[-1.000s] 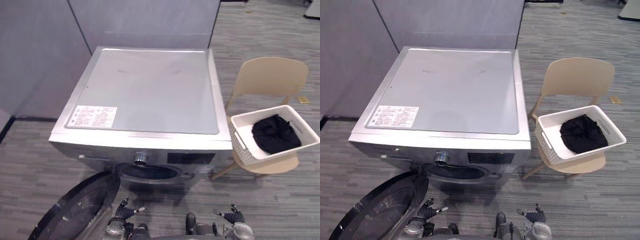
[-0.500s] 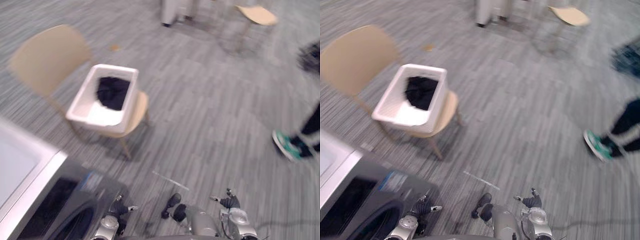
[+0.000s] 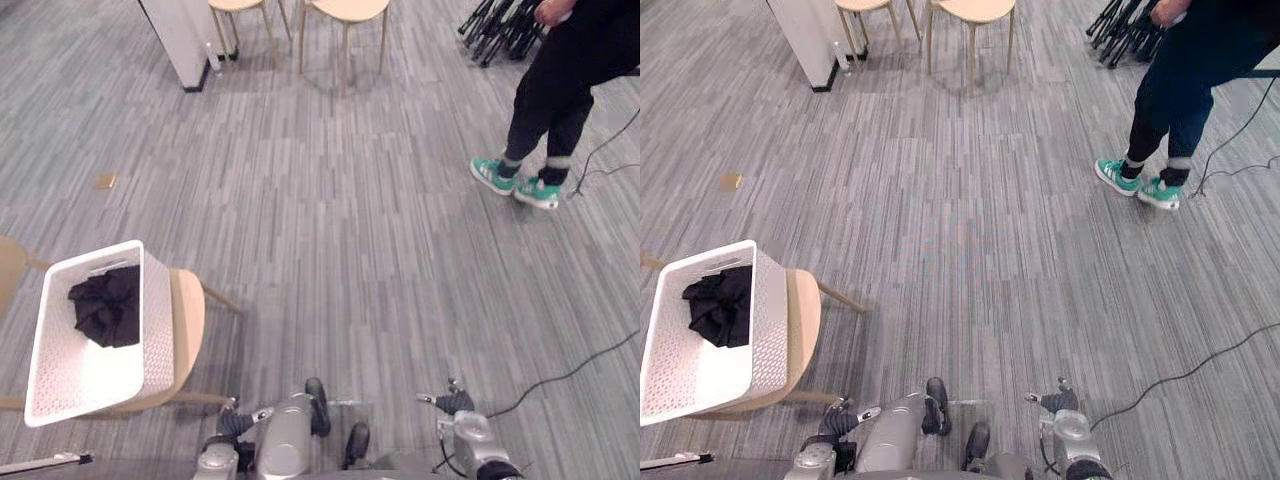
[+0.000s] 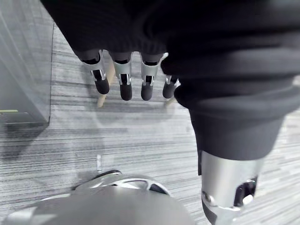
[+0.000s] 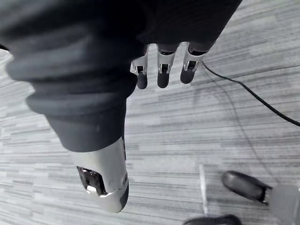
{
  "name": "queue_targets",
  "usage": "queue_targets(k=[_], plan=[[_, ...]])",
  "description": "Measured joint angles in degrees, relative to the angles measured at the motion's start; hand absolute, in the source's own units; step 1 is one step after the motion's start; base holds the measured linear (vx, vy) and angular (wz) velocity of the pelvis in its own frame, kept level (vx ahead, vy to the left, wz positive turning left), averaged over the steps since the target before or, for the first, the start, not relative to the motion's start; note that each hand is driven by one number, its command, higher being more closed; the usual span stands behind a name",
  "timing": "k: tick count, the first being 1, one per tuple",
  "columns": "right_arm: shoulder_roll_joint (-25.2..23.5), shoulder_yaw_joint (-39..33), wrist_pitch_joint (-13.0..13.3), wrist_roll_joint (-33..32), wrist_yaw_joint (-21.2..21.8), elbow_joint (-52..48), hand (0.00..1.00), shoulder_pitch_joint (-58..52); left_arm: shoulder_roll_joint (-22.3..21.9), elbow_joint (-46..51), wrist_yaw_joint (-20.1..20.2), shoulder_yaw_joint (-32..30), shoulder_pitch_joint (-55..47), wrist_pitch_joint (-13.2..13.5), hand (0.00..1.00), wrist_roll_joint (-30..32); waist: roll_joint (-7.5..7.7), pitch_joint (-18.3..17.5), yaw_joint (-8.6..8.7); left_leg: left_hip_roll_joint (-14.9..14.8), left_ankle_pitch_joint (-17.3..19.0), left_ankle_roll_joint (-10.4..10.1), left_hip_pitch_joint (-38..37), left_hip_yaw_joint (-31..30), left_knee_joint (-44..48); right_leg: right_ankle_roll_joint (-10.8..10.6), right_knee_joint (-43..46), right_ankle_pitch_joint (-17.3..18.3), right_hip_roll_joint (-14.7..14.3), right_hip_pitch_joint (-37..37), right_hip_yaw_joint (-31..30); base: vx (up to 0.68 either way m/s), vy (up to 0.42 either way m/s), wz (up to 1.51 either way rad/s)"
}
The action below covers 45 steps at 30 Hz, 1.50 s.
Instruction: Pick up the laundry basket with both hands and put the clothes into the washing machine.
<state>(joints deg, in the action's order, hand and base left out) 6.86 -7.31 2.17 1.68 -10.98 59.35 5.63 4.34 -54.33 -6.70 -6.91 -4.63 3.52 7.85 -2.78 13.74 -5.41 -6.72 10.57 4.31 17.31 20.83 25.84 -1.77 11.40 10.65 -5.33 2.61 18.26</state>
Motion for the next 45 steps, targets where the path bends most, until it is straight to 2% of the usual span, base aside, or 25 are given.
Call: queue_targets(k=[1, 2, 3, 5, 8, 10, 11, 12, 13, 14, 15, 19, 21, 23, 25, 30, 33, 34, 35, 36, 38, 40, 42, 44, 45], plan=[[0.2, 0.0, 0.0, 0.2, 0.0, 0.0, 0.0, 0.1, 0.0, -0.3, 0.0, 0.0, -0.1, 0.0, 0.0, -0.1, -0.5, -0.2, -0.02, 0.6, 0.6, 1.6, -1.9, 0.0, -1.8, -1.8, 7.3, 1.6, 1.3, -2.0, 0.7, 0.46, 0.162, 0.3], [-0.5, 0.1, 0.0, 0.6, 0.0, -0.1, 0.0, -0.2, 0.6, -0.4, 0.0, 0.2, 0.0, -0.1, 0.0, 0.0, 1.23, 0.3, 0.41, 2.5, 0.6, 1.8, -5.1, -0.6, -3.9, -3.0, 20.2, 2.2, 4.6, -5.8, 1.4, 0.51, 0.106, 0.83], [-1.0, 0.0, -0.1, 0.9, 0.0, -0.1, 0.0, -1.2, 1.5, -0.1, 0.0, 0.4, -0.1, -0.2, 0.0, 0.0, 2.95, 0.3, 1.66, 5.2, 1.4, 2.9, -9.0, -4.3, -6.1, -2.9, 36.2, -3.3, 9.3, -10.8, 1.6, 0.65, 0.05, 1.44], [-0.7, 0.2, -0.2, 1.2, 0.0, -0.2, 0.0, -2.4, 1.7, 0.4, -0.9, 1.4, -0.1, -0.5, 0.0, -0.1, 2.92, 0.4, 3.5, 7.3, 2.8, 3.2, -14.0, -11.9, -7.4, -0.5, 49.7, -0.7, 14.6, -16.3, 1.6, 0.64, -0.05, 1.97], [-1.1, 0.2, -0.1, 1.3, 0.1, -3.4, 0.0, -3.7, 0.6, 1.1, -1.1, 1.5, 0.6, -0.6, 0.0, -0.2, 1.75, 0.9, 2.97, 7.5, 2.9, 3.1, -18.0, -21.1, -8.4, 0.4, 42.0, 2.1, 16.3, -19.9, -0.8, 0.54, -0.128, 1.84], [-2.7, -0.1, 0.2, 1.1, -0.1, -8.8, 0.0, -4.2, -1.6, 2.1, -1.2, 0.2, 2.9, -0.8, 0.0, -0.5, 1.22, 1.1, 3.22, 7.5, 3.5, 2.1, -16.5, -32.1, -4.7, -0.8, 25.5, 2.2, 11.1, -22.8, -15.7, 0.5, -0.335, 2.19], [-2.8, -0.1, 0.2, 1.1, -0.1, -9.5, 0.0, -4.5, -2.0, 2.1, -1.2, 0.2, 3.4, -0.8, 0.0, -0.5, 1.08, 1.0, 3.22, 7.5, 3.7, 1.8, -15.8, -33.4, -3.8, -1.3, 23.2, 1.9, 10.4, -22.9, -17.9, 0.44, -0.367, 2.6], [-3.5, -0.5, 0.3, 1.0, -0.2, -11.3, 0.0, -5.4, -3.3, 2.6, -1.2, 0.1, 4.4, -0.8, 0.0, -0.6, 1.64, 0.8, 3.11, 8.2, 5.8, -1.9, -13.7, -36.8, -0.1, -3.9, 13.6, -0.5, 9.7, -21.1, -25.0, 0.41, -0.456, 2.59], [-4.4, -1.1, 0.4, 0.5, -0.2, -11.5, 0.0, -5.8, -4.8, 3.5, -1.1, -0.2, 5.3, -0.5, 0.0, -0.6, 2.26, 1.6, 2.95, 8.6, 9.5, -7.1, -12.9, -39.1, 2.9, -5.9, 10.3, -4.7, 11.9, -18.9, -24.2, 0.37, -0.474, 2.7], [-3.7, -1.5, 0.2, 0.4, -0.3, -11.2, 0.0, -5.3, -6.6, 3.7, -1.2, -0.2, 5.5, -0.8, 0.0, -0.7, 0.23, 1.9, 2.59, 7.3, 10.0, -7.1, -12.1, -40.9, 3.9, -5.7, 12.1, -4.6, 10.9, -18.7, -21.3, 0.4, -0.538, 2.36], [-3.6, -2.1, 0.1, -0.1, -0.6, -11.7, 0.0, -5.6, -7.9, 4.0, -0.9, 0.8, 5.1, -0.7, 0.0, -0.7, 0.03, 1.1, 0.93, 6.1, 8.8, -9.0, -10.5, -41.4, 3.9, -4.4, 14.0, -1.6, 11.7, -18.4, -17.1, 0.19, -0.332, 1.56], [-3.6, -2.4, 0.5, -1.2, -1.6, -14.2, 0.0, -5.6, -8.1, 4.6, -1.4, -0.7, 4.5, -0.6, 0.0, -1.2, -0.52, 0.6, 0.31, 0.0, 4.0, -11.4, -8.7, -32.5, -0.4, -1.6, 11.9, 0.3, 13.0, -11.3, -2.2, 0.17, -0.351, 2.01], [-3.1, -3.2, 1.6, -1.4, -1.7, -13.9, 0.0, -5.3, -7.9, 4.4, -2.2, 0.4, 4.2, -0.4, 0.0, -1.6, 0.42, -0.8, 0.08, -3.4, 1.5, -9.4, -7.7, -15.1, -4.4, -1.2, 8.0, 0.5, 14.4, -6.9, 5.4, 0.12, -0.131, 1.85], [-2.4, -3.9, 1.8, -1.4, -1.6, -12.8, 0.0, -4.7, -7.2, 4.3, -2.2, 2.4, 3.7, -0.4, 0.0, -1.6, 0.19, -2.1, 0.15, -4.3, 0.4, -8.3, -8.1, -4.5, -7.2, -1.4, 6.2, 0.4, 15.2, -5.3, 9.1, 0.09, 0.0, 1.44], [-2.2, -4.2, 1.8, -1.4, -1.6, -11.1, 0.0, -3.9, -5.4, 4.3, -2.2, 4.1, 3.6, -0.3, 0.0, -1.5, 1.68, -2.4, -0.09, -3.1, -1.6, -7.0, -7.3, -1.0, -8.4, -2.6, 3.9, -0.4, 16.5, -3.4, 12.8, 0.11, 0.1, 1.12], [-3.0, -4.8, 1.7, -1.2, -1.6, -10.1, 0.0, -3.2, -1.4, 2.0, -2.1, 5.0, 3.1, -0.4, 0.0, -0.7, 3.02, -3.2, -0.09, 0.1, -2.0, -6.2, -7.9, -3.5, -8.9, -4.6, 0.6, -2.0, 17.8, 1.4, 16.3, 0.09, 0.098, 0.54], [-2.9, -4.7, 1.7, -1.0, -1.7, -10.1, 0.0, -3.3, -0.7, 1.5, -2.2, 5.1, 2.7, -0.4, 0.0, -0.7, 3.18, -3.0, 0.3, 0.8, -1.2, -5.3, -9.5, -3.5, -9.0, -4.7, 9.4, -1.9, 20.3, -0.5, 15.5, 0.02, 0.106, 0.2], [-3.0, -4.5, 1.5, -0.8, -2.3, -10.8, 0.0, -3.1, -0.1, 1.4, -2.2, 5.1, 2.0, -0.4, 0.0, -0.8, 3.48, -2.7, 1.54, 1.7, 1.2, -4.1, -12.1, -3.7, -9.5, -3.9, 24.7, -2.4, 24.7, -5.1, 11.3, 0.01, 0.143, 0.22], [-3.1, -4.4, 1.5, -0.7, -2.5, -10.9, 0.0, -3.1, 0.2, 1.4, -2.1, 5.1, 1.9, -0.4, 0.0, -0.8, 3.87, -2.5, 1.71, 1.9, 1.4, -4.0, -12.5, -3.9, -9.5, -3.2, 27.6, -2.9, 25.6, -6.1, 9.9, 0.02, 0.105, 0.33], [-2.8, -3.8, 1.4, -0.5, -2.9, -11.5, 0.0, -3.7, 0.9, 1.5, -2.1, 5.7, 1.9, -0.4, 0.0, -0.8, 5.0, -1.7, 2.28, 3.2, 3.0, -2.9, -14.4, -5.5, -9.4, 0.7, 36.3, -6.4, 27.0, -10.4, 3.3, 0.02, 0.031, 0.41], [-2.8, -3.3, 1.2, -0.4, -3.0, -13.0, 0.0, -4.3, 1.5, 1.5, -2.2, 6.3, 1.8, -0.5, 0.0, -0.7, 4.64, -1.5, 3.42, 3.2, 3.9, -2.8, -15.4, -7.2, -9.3, -2.6, 38.7, -0.3, 23.5, -14.0, -4.9, 0.05, 0.021, 0.45], [-2.4, -2.9, 1.6, 0.3, -3.8, -18.4, 0.0, -4.9, 1.7, 1.5, -2.2, 6.3, 1.6, -0.5, 0.0, -0.7, 4.46, -1.4, 4.63, 3.2, 3.9, -2.6, -15.2, -9.7, -9.7, -3.6, 28.9, 3.1, 18.3, -17.2, -10.0, 0.1, 0.003, 0.53], [-1.6, -3.1, 1.7, 1.0, -4.0, -21.0, 0.0, -5.7, 1.7, 1.5, -2.2, 6.4, 1.5, -0.4, 0.0, -0.7, 4.56, -1.5, 4.8, 3.4, 3.6, -3.9, -14.9, -11.5, -9.6, -4.8, 17.5, 2.4, 14.7, -17.5, -14.4, 0.17, -0.066, 0.68], [-1.0, -4.0, 1.6, 1.7, -4.7, -23.7, 0.0, -6.9, 2.0, 1.1, -2.2, 6.5, 1.9, -0.5, 0.0, -0.6, 5.15, -1.9, 5.16, 4.3, 4.5, -5.5, -14.0, -15.0, -7.4, -4.2, 12.0, -2.6, 14.1, -16.3, -15.2, 0.26, -0.146, 0.96], [0.0, -4.1, 1.6, 2.4, -4.9, -25.7, 0.0, -7.3, 1.1, 1.1, -2.2, 6.8, 1.6, -0.3, 0.0, -0.7, 3.35, -2.4, 5.25, 3.4, 4.4, -5.8, -13.8, -16.3, -7.6, -3.9, 11.6, -2.7, 13.4, -15.9, -13.8, 0.22, -0.115, 0.77]])
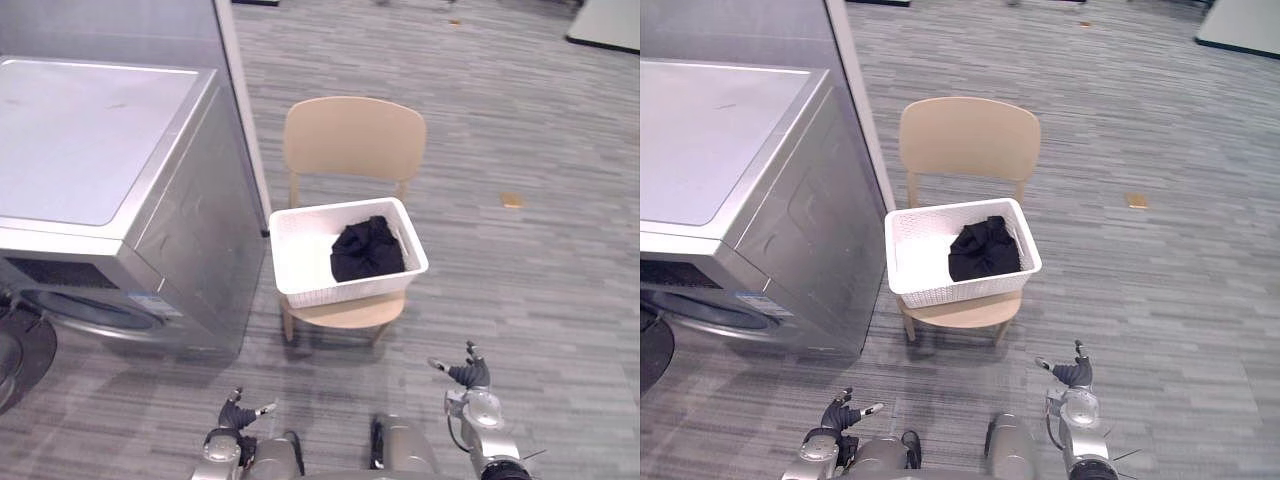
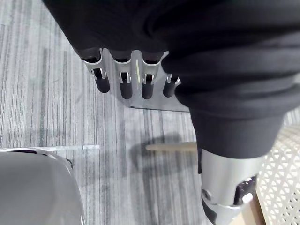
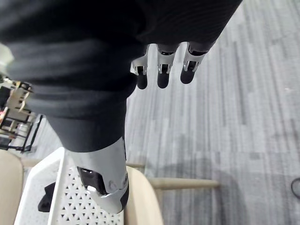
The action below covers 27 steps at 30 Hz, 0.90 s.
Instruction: Pick up the laundry basket with both hands and put the clothes into the washing machine.
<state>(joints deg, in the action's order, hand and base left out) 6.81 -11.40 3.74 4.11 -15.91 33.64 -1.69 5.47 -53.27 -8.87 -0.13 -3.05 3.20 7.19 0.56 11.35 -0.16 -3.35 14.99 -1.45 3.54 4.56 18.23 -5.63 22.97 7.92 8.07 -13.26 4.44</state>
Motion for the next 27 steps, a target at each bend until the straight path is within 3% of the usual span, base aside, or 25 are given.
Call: queue_targets(k=[4, 9, 14, 18, 21, 25, 27], plan=[[1.2, 0.1, 0.1, 2.5, -0.1, -11.4, 0.0, -0.1, -1.3, 0.1, 0.0, 0.0, -0.4, 0.0, 0.0, 0.1, -2.43, -0.4, -0.35, -1.6, -1.1, -1.8, -0.3, -1.5, -3.3, 0.6, -0.5, 0.3, -1.3, -0.1, 2.3, 0.23, -0.139, 0.18], [5.3, -0.4, 1.5, 11.2, -0.3, -25.2, 0.0, -2.6, -1.7, 0.5, 0.0, 0.6, -0.8, 0.1, 0.0, 0.2, -2.05, -0.8, -0.17, -2.1, -2.1, -3.3, -2.1, -3.1, -6.4, 0.7, -4.9, 0.4, -1.7, 4.0, 5.3, 0.15, -0.037, 0.26], [11.4, 3.8, 2.4, 16.2, 0.0, -25.4, 0.0, 0.0, -0.7, 0.8, 0.0, 2.3, -1.2, 1.1, 0.0, 0.4, -1.6, -1.4, -0.57, -1.3, -2.3, -3.3, -0.2, -3.4, -6.2, 0.6, -8.8, -0.8, -1.0, 4.6, 6.4, 0.08, 0.05, 0.11], [19.7, 11.5, 2.6, 17.0, 0.9, -15.8, 0.0, 11.4, -0.5, 1.0, 0.0, 2.8, -1.3, 2.2, 0.0, 0.8, -1.82, -1.3, -0.64, 0.3, -4.6, -3.2, 2.7, -4.6, -5.3, 0.8, -11.5, -3.3, 0.2, 4.5, 8.0, 0.03, 0.056, 0.24], [26.1, 18.3, 2.6, 17.0, 1.2, -4.7, 0.0, 24.3, -0.4, 1.1, 0.0, 3.0, -0.7, 2.9, 0.0, 0.7, -3.66, -0.4, -1.27, 0.7, -4.8, -3.0, 6.9, -6.3, -3.1, 1.8, -11.9, -4.8, 0.5, 3.0, 10.5, 0.02, 0.043, 0.4], [30.6, 21.4, 2.0, 17.0, 1.0, 8.2, 0.0, 36.9, -0.2, 1.8, -0.4, 3.0, 0.1, 3.7, 0.0, -0.1, -5.78, 1.8, -3.73, 1.7, -4.8, -3.0, 9.6, -8.0, -1.0, 1.8, -11.9, -4.8, 1.4, 2.6, 12.9, 0.01, 0.048, 0.36], [32.7, 23.3, 1.4, 17.0, 0.9, 15.5, 0.0, 44.7, 0.4, 2.0, -1.5, 2.9, 0.3, 3.7, 0.0, -0.5, -7.15, 3.8, -4.15, 2.5, -4.9, -3.0, 12.8, -9.2, 2.0, 1.8, -11.7, -4.8, 2.2, 1.5, 14.2, 0.02, 0.032, 0.28]])
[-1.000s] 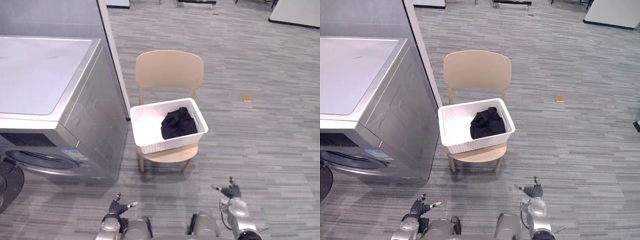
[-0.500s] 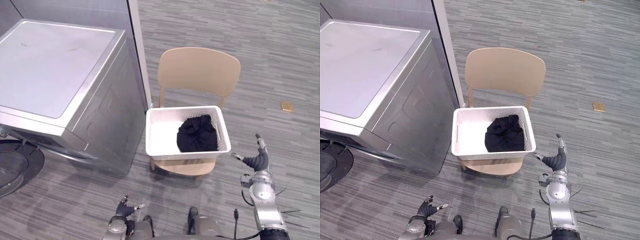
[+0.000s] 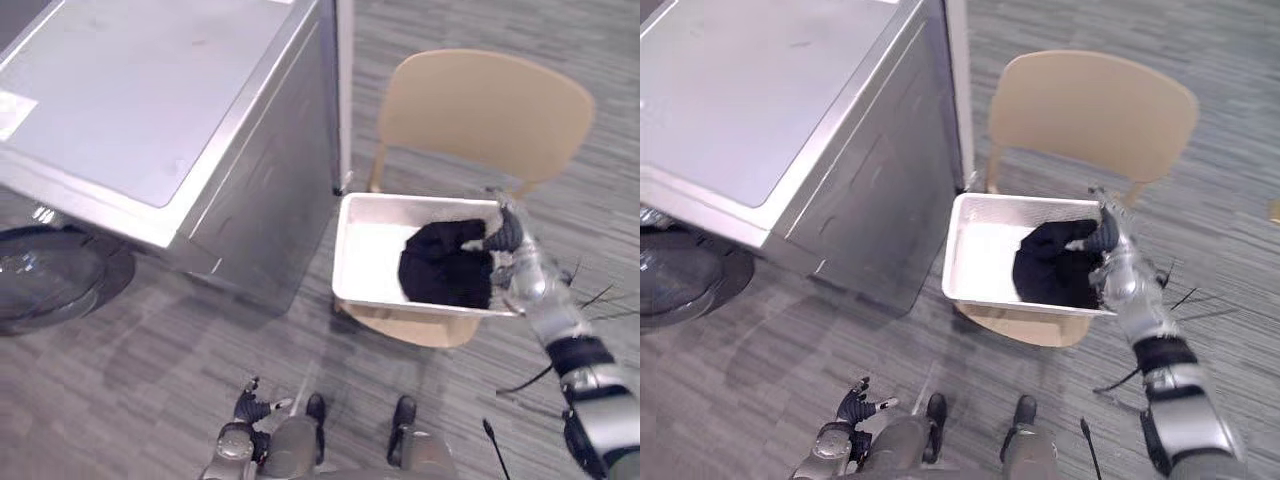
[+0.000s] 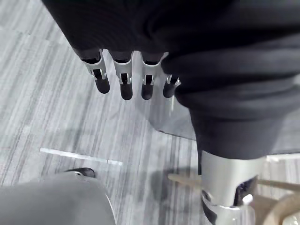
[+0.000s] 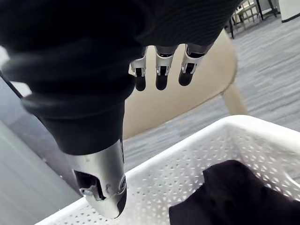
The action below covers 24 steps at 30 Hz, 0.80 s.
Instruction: Pick up the laundry basket with both hands and put the clothes into the washing machine.
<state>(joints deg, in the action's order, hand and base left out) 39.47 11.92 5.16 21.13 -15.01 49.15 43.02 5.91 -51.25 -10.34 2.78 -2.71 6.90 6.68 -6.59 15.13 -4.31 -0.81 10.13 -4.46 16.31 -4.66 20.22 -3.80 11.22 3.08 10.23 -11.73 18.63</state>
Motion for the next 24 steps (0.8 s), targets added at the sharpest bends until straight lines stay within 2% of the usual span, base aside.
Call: queue_targets(k=[1, 2, 3, 4, 5, 8, 10, 15, 18, 22, 24], plan=[[0.4, 0.1, -0.4, -0.1, 0.0, 1.5, 0.0, 1.7, 0.2, 0.1, -0.2, -0.1, 0.1, 0.1, 0.0, -0.2, -0.19, 0.8, -0.13, 0.2, 0.0, 0.0, 1.1, 0.0, 1.6, 0.1, 0.0, -0.1, 0.3, -0.1, 0.5, 0.01, 0.078, 0.44], [1.3, 0.3, -1.3, -0.2, -0.1, 4.4, 0.0, 5.2, 0.4, 0.1, -0.3, -0.8, 1.0, 0.2, 0.0, -1.0, 0.19, 3.2, -0.27, 1.6, 0.3, -0.6, 7.9, -0.2, 9.6, 0.1, 0.6, -0.1, 2.3, -0.6, 1.1, 0.01, 0.107, 0.46], [2.1, 0.4, -1.9, -0.4, -0.5, 7.4, 0.0, 9.0, 0.8, 0.1, -0.9, -1.2, 2.5, 0.3, 0.0, -1.9, 0.34, 5.4, -0.18, 2.2, 0.6, 2.8, 8.1, -0.2, -3.2, 0.0, 2.2, -0.1, 3.7, -2.5, 1.2, 0.01, 0.121, 0.47], [3.0, 0.9, -2.0, -0.7, -0.5, 8.7, 0.0, 10.2, 0.6, 0.3, -1.0, -1.1, 2.7, 0.4, 0.0, -2.2, -0.93, 5.9, -0.14, 0.8, -7.0, 2.4, 7.7, -0.3, -12.6, -0.5, 3.6, 0.3, 3.2, -3.4, 1.7, 0.0, 0.138, 0.18], [4.9, 1.1, -2.0, -1.0, -0.4, 11.5, 0.0, 11.5, 0.7, 1.5, -1.2, -0.9, 3.5, 0.5, 0.0, -2.9, -1.97, 7.7, -1.42, -0.1, -17.3, 3.0, 8.5, -0.5, -15.6, -2.2, 8.6, 3.1, 3.5, -6.9, 0.6, -0.04, 0.153, 0.2], [7.0, -1.7, -3.2, -1.5, -3.4, 13.0, 0.0, 13.5, 0.9, 3.0, -2.3, -1.2, 6.0, 1.1, 0.0, -4.9, -1.27, 8.7, -2.93, 2.4, -18.1, 2.5, 12.8, -1.7, -15.5, -2.5, 11.5, 6.2, 5.3, -12.8, -1.4, -0.07, 0.097, 0.32], [6.4, -0.8, -3.1, -1.4, -3.7, 10.9, 0.0, 14.1, 0.0, 4.9, -2.5, -1.1, 6.1, 1.2, 0.0, -6.1, -0.98, 9.4, -3.13, 2.9, -18.2, 2.4, 13.6, -1.6, -15.6, -3.9, 12.1, 8.0, 5.9, -13.5, -1.4, -0.02, -0.037, 0.09], [2.8, -0.4, -3.3, -1.3, -5.0, 3.4, 0.0, 12.9, -3.1, 8.0, -2.5, -1.0, 6.4, 1.2, 0.0, -6.6, -0.31, 9.7, -2.46, 1.7, -19.6, 0.7, 13.6, -1.6, -19.2, -2.7, 15.9, 9.6, 5.9, -16.6, -1.5, -0.05, -0.11, -0.03], [0.3, -2.7, -4.3, -0.6, -8.1, 0.6, 0.0, 11.4, -3.9, 8.5, -2.6, -0.9, 6.8, 1.2, 0.0, -6.7, 0.6, 10.0, -2.08, 1.2, -20.4, 0.3, 13.0, -1.9, -20.4, -2.3, 17.9, 10.6, 5.9, -17.2, -1.4, -0.03, -0.089, 0.06], [-4.0, -6.3, -5.7, 0.1, -10.5, -6.5, 0.0, 6.6, -4.8, 8.4, -3.5, -0.6, 6.7, 1.0, 0.0, -6.7, 1.05, 9.9, -2.07, 0.8, -21.2, -0.7, 12.0, -2.0, -21.0, -2.0, 18.8, 10.8, 5.7, -16.9, -1.4, -0.01, -0.071, 0.0], [-6.8, -7.2, -5.8, 0.8, -11.2, -10.8, 0.0, 3.6, -5.2, 8.3, -3.6, -0.5, 6.6, 1.0, 0.0, -6.7, 1.15, 9.8, -1.27, 0.7, -22.3, -0.8, 10.6, -2.1, -22.5, -2.0, 18.7, 10.8, 5.7, -16.1, -1.5, -0.01, -0.047, 0.0]])
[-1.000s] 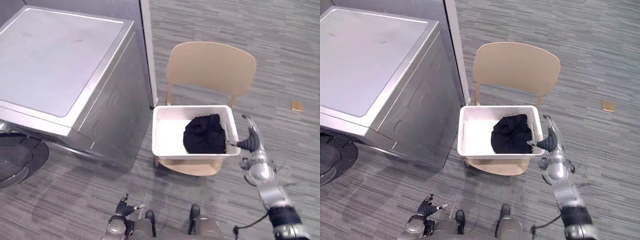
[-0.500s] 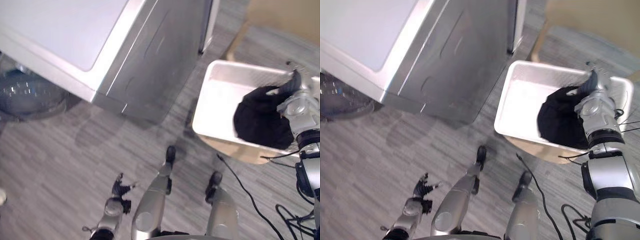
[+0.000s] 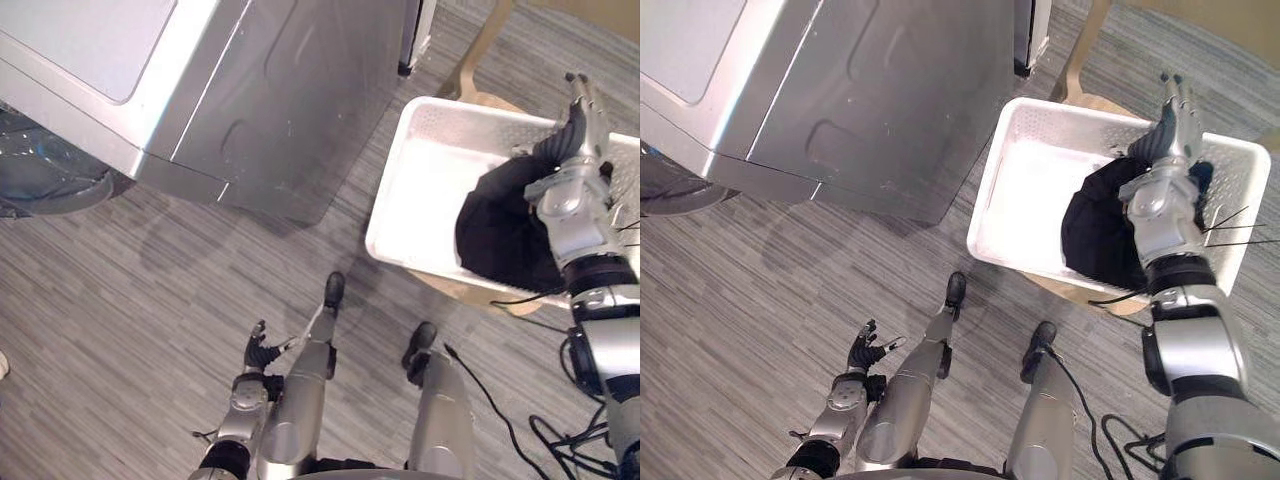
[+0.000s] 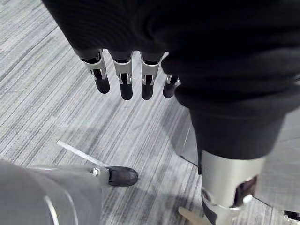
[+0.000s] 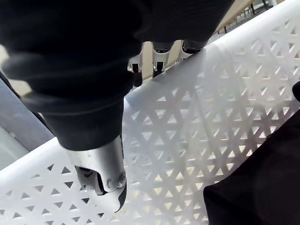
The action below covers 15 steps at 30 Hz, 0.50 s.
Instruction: Pick up the laundry basket with both hands and put the clothes into the washing machine.
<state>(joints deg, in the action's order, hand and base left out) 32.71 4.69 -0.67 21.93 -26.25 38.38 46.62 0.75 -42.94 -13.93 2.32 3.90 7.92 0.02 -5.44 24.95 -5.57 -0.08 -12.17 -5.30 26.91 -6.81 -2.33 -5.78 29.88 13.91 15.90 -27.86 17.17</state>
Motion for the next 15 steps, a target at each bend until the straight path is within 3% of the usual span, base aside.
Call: queue_targets(k=[7, 15], plan=[[-5.4, -3.4, -0.8, 2.5, -2.6, -12.0, 0.0, -7.3, 1.3, -2.4, 0.0, 0.1, 0.0, -0.2, 0.0, 0.0, 0.26, -0.1, 0.27, -1.8, -0.3, 0.1, -2.4, 0.3, -1.4, 0.5, -3.1, -1.5, -2.5, 2.4, -1.5, -0.04, -0.033, -0.12], [-5.7, -3.7, 0.3, 6.4, -1.2, -13.1, 0.0, -13.6, 3.8, -3.8, 0.1, 0.0, -0.3, -0.3, 0.0, 0.1, 1.06, -0.5, 1.6, -2.9, -1.0, -0.2, -3.3, 0.7, -1.8, 0.8, -5.2, -2.9, -4.7, 3.0, -3.2, -0.05, -0.027, -0.12]])
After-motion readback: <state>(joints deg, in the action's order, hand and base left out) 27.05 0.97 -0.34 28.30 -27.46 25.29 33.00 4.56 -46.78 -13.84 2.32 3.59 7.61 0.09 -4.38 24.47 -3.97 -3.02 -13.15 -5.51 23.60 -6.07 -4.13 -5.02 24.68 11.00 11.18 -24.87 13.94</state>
